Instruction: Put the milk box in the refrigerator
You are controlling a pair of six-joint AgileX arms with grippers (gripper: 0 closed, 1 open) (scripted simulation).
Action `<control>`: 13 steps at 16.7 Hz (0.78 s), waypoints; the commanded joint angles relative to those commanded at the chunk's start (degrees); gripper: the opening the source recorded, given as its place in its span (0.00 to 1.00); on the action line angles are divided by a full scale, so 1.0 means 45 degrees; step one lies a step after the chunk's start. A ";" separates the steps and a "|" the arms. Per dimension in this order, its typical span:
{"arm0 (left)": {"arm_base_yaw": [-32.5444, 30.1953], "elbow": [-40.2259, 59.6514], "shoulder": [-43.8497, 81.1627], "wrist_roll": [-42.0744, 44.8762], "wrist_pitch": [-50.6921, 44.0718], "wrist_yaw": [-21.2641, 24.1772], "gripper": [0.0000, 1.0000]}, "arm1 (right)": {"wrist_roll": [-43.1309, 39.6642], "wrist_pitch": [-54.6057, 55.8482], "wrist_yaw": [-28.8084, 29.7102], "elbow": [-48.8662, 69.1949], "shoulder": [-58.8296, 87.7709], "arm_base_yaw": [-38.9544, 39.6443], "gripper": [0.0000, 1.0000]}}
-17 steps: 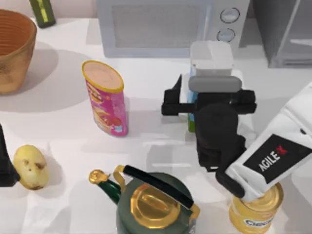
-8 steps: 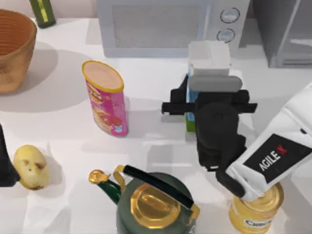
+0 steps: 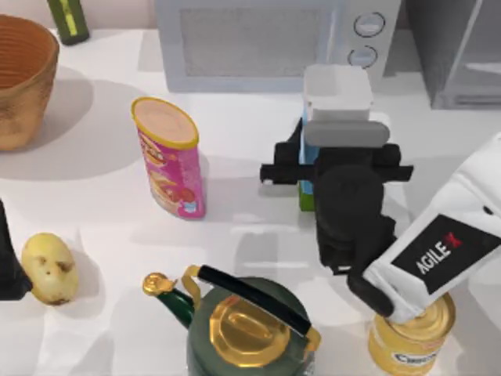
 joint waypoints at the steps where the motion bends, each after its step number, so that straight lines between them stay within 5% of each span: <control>1: 0.0000 0.0000 0.0000 0.0000 0.0000 0.0000 1.00 | 0.0000 0.0000 0.0000 0.0000 0.0000 0.0000 0.00; 13: 0.0000 0.0000 0.0000 0.0000 0.0000 0.0000 1.00 | 0.0020 -0.2404 -0.0051 0.0583 -0.2200 -0.0006 0.00</control>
